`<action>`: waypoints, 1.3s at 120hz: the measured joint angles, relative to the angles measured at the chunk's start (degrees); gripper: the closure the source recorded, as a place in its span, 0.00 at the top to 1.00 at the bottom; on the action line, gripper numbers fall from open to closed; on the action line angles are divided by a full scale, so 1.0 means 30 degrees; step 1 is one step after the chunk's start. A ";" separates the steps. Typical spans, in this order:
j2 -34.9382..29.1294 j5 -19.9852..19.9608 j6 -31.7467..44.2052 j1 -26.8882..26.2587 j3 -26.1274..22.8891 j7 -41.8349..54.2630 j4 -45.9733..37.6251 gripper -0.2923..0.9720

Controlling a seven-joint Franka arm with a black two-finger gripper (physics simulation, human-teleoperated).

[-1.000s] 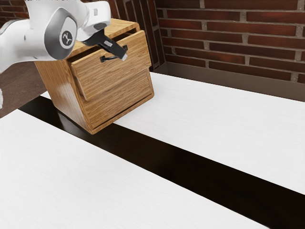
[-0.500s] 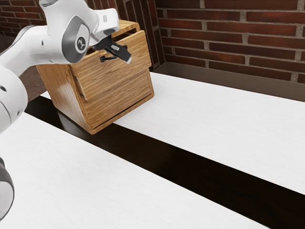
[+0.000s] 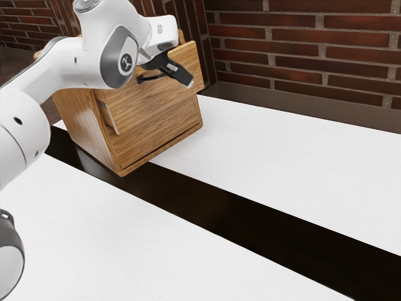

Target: Pull the drawer handle with one arm to open the drawer

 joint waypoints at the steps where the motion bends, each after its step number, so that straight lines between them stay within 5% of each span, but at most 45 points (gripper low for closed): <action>1: -0.0001 0.0002 0.0005 -0.0063 0.0000 -0.0001 -0.0006 0.77; 76: -0.0127 0.0202 0.0117 -0.0424 0.1404 -0.0066 -0.0635 0.77; 91: -0.0114 0.0207 0.0198 -0.0657 0.1419 -0.0066 -0.0793 0.83; 129: -0.0258 0.0092 0.0311 -0.2099 0.1391 -0.0051 -0.1112 0.77; 148: -0.4538 0.0194 -0.0326 -0.2438 0.1480 -0.0076 -0.1113 0.76; 156: -0.7016 0.0961 -0.1648 -0.4912 0.2797 -0.0290 -0.1395 0.76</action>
